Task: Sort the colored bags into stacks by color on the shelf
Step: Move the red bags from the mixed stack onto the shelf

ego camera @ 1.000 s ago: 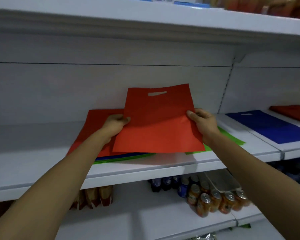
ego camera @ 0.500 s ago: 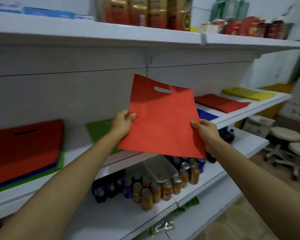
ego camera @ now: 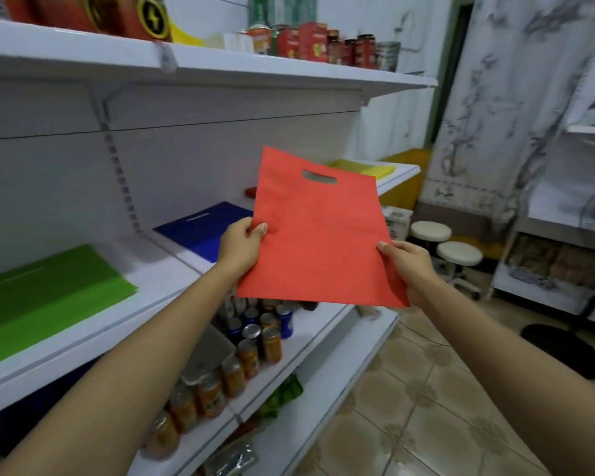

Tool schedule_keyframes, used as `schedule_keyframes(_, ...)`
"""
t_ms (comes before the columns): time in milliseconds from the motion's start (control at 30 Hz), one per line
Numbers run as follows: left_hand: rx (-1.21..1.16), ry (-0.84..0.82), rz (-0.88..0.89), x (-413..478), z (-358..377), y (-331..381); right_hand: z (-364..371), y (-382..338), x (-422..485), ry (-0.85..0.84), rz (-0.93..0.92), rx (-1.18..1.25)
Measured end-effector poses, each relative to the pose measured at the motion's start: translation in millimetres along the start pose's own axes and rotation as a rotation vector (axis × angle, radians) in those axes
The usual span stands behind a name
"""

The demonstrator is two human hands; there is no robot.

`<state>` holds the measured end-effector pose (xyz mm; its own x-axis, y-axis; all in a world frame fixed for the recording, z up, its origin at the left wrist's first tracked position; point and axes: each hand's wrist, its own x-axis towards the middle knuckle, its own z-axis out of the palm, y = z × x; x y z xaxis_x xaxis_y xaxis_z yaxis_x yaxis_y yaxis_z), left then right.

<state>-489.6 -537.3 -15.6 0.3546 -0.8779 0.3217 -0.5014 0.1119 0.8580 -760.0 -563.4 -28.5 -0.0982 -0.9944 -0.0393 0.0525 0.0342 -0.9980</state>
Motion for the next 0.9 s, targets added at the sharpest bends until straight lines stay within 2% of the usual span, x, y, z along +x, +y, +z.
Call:
schedule_keyframes(167, 0.011, -0.023, 0.023, 25, 51, 8, -33, 5, 34, 0.043, 0.003, 0.019)
schedule_keyframes(367, 0.018, -0.005, 0.012, 76, 94, 2, -38, 15, 98, 0.048, 0.013, 0.003)
schedule_keyframes(633, 0.013, 0.064, -0.007, 190, 134, -20, -8, -3, 228, 0.022, -0.076, -0.089)
schedule_keyframes(900, -0.029, 0.114, -0.073, 280, 151, -40, 39, -22, 344, -0.012, -0.082, -0.170)
